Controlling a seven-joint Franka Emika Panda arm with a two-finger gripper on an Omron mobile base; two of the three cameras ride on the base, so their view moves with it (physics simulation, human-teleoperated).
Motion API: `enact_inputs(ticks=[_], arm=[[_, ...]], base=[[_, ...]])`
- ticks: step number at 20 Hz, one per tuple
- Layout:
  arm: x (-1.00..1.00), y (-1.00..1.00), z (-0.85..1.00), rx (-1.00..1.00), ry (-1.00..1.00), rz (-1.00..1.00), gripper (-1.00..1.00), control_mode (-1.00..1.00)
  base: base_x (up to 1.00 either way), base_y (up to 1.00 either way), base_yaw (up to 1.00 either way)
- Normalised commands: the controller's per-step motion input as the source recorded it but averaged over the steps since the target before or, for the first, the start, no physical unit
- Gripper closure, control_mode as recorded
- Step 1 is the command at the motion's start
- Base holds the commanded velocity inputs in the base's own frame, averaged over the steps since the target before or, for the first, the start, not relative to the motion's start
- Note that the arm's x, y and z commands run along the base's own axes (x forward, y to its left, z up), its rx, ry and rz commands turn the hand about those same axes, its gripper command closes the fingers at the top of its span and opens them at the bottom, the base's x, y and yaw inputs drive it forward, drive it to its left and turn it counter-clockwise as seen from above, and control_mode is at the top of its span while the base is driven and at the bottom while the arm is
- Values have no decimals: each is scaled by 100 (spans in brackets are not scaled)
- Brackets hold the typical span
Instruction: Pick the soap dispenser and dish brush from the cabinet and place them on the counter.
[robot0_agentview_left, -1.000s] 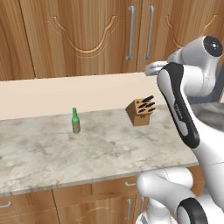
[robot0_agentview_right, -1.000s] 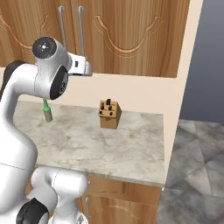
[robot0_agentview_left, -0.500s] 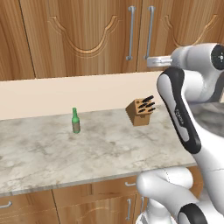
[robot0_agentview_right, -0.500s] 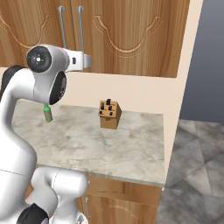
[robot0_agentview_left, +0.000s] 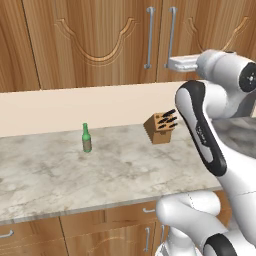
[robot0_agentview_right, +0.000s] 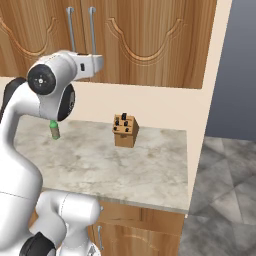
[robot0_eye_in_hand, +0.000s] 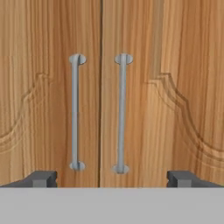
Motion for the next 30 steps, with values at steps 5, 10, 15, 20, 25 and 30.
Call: enact_inputs(ticks=[5, 10, 15, 20, 25, 30], arm=[[1, 0, 23, 1, -18, -4, -100, -100], [0, -3, 19, 0, -17, -3, -100, -100], [3, -14, 3, 0, -10, -1, -100, -100], [3, -5, 3, 0, -6, 0, -100, -100], [8, 0, 0, 0, 0, 0, -100, -100], [15, 0, 0, 0, 0, 0, -100, -100]], base=[[0, 0, 0], [0, 0, 0], [0, 0, 0], [0, 0, 0], [0, 0, 0], [0, 0, 0]])
